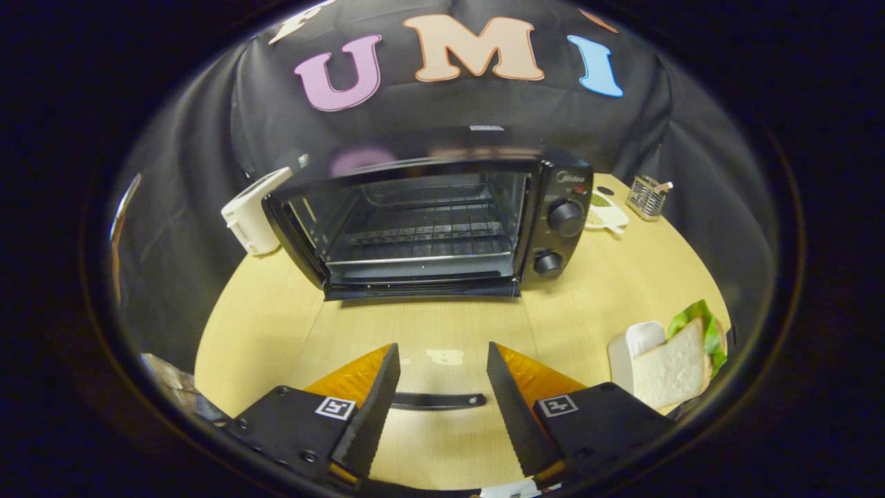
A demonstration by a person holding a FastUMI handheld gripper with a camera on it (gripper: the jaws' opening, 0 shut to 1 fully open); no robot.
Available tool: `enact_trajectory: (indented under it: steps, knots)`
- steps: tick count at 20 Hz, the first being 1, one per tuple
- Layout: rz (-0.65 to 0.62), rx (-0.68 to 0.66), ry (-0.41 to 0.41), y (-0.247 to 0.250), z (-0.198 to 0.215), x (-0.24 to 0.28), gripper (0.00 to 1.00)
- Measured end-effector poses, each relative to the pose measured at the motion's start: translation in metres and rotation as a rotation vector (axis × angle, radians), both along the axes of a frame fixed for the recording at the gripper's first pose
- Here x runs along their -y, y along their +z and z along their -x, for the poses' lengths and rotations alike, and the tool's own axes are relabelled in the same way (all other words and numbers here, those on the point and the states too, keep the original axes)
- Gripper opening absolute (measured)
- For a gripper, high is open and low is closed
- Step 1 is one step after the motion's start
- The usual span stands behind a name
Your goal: Open the toaster oven, put the food inside, and close the toaster oven door.
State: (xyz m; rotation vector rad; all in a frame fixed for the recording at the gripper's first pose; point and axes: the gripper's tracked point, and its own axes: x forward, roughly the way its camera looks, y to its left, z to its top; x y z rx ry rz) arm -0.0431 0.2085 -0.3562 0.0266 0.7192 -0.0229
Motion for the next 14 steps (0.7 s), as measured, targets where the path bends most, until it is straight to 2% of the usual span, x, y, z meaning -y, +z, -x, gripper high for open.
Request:
enact_trajectory:
  steps: [5, 10, 14]
  knots:
    - [-0.077, -0.106, 0.046, 0.037, 0.025, 0.051, 0.81]
    - [-0.077, -0.156, 0.026, 0.069, 0.048, 0.134, 0.81]
    - [-0.023, -0.188, -0.019, 0.077, 0.058, 0.207, 0.8]
